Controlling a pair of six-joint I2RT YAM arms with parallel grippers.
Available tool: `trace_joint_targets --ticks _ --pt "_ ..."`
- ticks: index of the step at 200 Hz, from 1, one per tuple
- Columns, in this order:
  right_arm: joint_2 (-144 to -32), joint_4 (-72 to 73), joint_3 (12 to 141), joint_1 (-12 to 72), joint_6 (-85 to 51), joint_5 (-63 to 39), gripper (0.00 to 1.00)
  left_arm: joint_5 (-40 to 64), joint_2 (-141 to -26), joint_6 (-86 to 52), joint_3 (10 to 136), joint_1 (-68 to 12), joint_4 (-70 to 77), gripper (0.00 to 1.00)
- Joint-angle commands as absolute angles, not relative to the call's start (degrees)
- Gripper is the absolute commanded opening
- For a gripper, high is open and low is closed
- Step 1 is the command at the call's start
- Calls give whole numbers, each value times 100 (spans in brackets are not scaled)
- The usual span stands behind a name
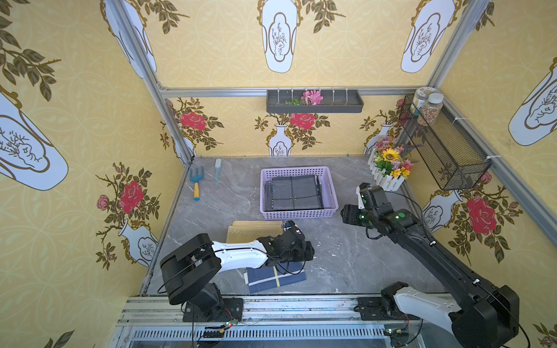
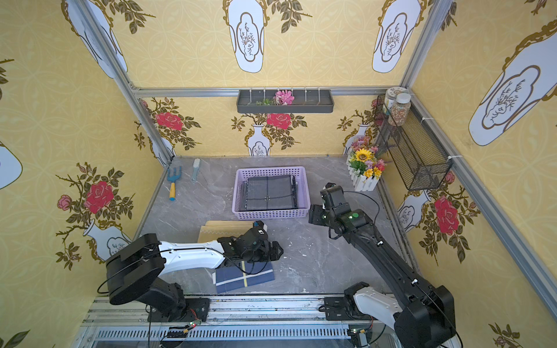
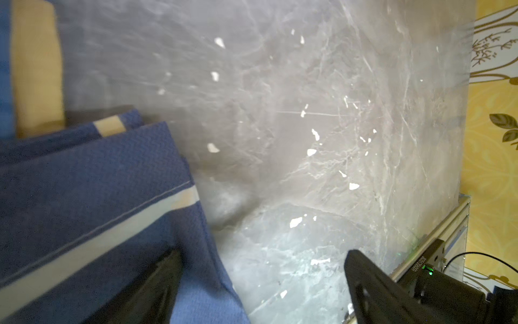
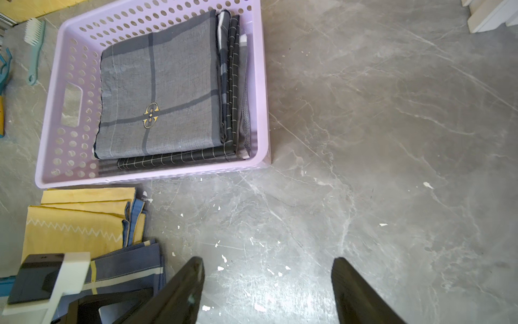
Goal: Put the folded pillowcase in the basket
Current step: Move the pillowcase to the center of the board.
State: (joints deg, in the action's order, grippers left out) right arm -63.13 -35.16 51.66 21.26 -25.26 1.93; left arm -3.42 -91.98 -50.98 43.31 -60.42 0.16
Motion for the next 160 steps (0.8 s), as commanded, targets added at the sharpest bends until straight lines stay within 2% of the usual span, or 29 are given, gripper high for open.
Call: trace_joint_targets --ticks 1,34,72,119,160 --pt "-6200 -3741 5068 2128 -2557 303 76 -55 -9534 -4954 4730 -6141 -82 96" --pt "-6028 -3952 4825 2166 -2552 85 76 -95 -9646 -4828 5143 -6187 -44 96" --pt "-5922 -3958 4565 2599 -2675 -126 76 -640 -8928 -4823 4978 -6180 -345 97" --pt "-6347 -3501 4395 3872 -3395 -5 76 -1393 -7693 -5081 4229 -6173 -772 98" --pt "-7306 -2814 4464 4897 -3908 0 75 -1769 -6764 -5431 3614 -6085 -1393 98"
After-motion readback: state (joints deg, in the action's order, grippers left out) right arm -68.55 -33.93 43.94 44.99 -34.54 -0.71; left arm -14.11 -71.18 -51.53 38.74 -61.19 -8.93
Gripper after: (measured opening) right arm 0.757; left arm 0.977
